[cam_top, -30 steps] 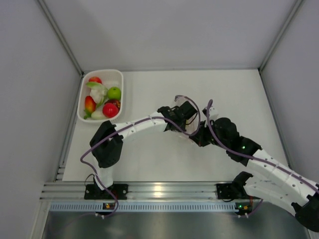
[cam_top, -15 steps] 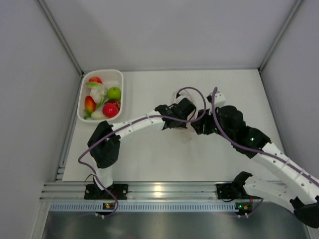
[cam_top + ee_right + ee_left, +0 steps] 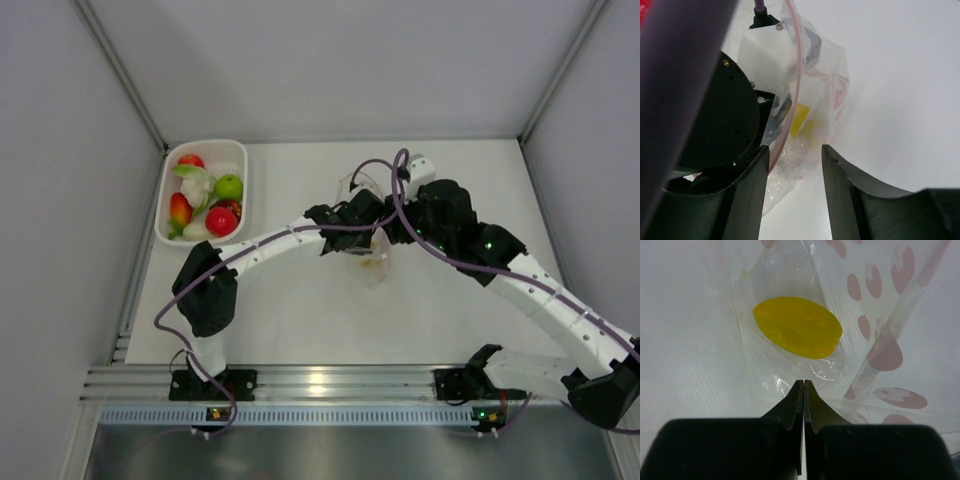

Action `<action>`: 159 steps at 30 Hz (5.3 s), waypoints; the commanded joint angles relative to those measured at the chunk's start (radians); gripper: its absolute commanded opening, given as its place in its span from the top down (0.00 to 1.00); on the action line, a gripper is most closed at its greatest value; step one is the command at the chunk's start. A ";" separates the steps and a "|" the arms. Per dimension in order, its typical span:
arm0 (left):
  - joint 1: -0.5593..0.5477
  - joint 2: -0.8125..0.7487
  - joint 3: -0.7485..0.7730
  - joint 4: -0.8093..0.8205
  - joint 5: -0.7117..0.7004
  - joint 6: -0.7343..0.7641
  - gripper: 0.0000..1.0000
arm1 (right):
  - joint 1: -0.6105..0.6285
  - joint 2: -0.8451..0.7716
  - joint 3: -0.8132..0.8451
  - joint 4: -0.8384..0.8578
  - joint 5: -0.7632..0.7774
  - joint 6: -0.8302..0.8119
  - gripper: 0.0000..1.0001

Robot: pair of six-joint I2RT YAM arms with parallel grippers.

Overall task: Open the zip-top bag and remove the fake food
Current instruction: Pick up the fake fruit from the zipper food storage bag.

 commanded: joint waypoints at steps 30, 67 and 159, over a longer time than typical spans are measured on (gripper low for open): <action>0.022 -0.081 0.008 0.033 -0.005 -0.039 1.00 | -0.057 -0.144 -0.296 0.397 0.052 0.204 1.00; 0.000 0.212 0.189 0.115 0.073 0.021 0.50 | 0.101 -0.411 -0.496 0.331 -0.007 0.424 1.00; -0.076 -0.159 -0.033 0.133 0.104 0.240 1.00 | -0.098 0.070 0.130 -0.123 -0.050 -0.007 1.00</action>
